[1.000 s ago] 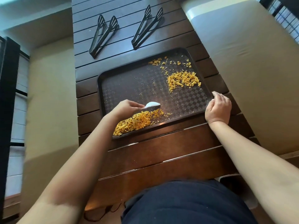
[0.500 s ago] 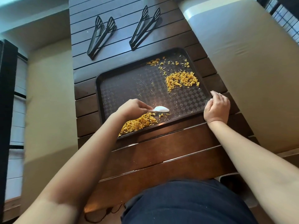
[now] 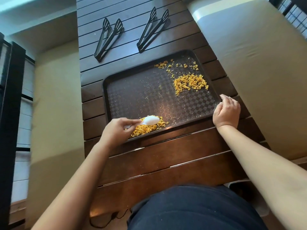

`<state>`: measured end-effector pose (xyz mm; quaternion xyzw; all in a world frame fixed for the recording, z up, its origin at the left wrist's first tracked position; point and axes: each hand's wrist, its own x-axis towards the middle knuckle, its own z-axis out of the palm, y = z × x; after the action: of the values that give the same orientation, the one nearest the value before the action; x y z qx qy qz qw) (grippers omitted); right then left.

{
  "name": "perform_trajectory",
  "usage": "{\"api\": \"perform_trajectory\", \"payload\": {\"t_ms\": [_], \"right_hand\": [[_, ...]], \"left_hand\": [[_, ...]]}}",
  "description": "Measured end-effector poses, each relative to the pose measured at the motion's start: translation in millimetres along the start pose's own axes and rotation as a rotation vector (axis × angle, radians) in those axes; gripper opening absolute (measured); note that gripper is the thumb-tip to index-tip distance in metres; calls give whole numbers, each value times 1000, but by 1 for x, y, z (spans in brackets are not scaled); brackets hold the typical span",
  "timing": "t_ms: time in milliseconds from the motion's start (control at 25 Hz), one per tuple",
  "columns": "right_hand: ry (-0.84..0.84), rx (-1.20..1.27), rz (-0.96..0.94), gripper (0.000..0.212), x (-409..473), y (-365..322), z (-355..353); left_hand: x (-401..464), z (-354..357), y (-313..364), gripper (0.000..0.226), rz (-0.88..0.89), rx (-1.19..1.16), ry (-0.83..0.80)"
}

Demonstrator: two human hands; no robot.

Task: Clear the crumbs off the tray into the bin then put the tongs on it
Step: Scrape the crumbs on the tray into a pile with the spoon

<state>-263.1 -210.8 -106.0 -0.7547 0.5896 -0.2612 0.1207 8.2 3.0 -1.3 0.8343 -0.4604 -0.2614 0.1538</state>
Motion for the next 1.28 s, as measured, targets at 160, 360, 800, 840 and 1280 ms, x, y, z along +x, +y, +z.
{"api": "perform_trajectory", "payload": {"t_ms": [160, 360, 800, 840, 1280], "right_hand": [[28, 11, -16, 48, 1, 1, 0], [40, 6, -15, 43, 1, 3, 1], [49, 14, -23, 41, 0, 3, 3], [51, 15, -22, 41, 0, 3, 3], [56, 19, -19, 38, 0, 3, 3]], "left_hand": [[-25, 28, -17, 24, -19, 201, 125], [-40, 33, -36, 24, -62, 267, 277], [-14, 55, 11, 28, -12, 134, 221], [-18, 53, 6, 28, -52, 164, 237], [-15, 61, 27, 27, 28, 143, 214]]}}
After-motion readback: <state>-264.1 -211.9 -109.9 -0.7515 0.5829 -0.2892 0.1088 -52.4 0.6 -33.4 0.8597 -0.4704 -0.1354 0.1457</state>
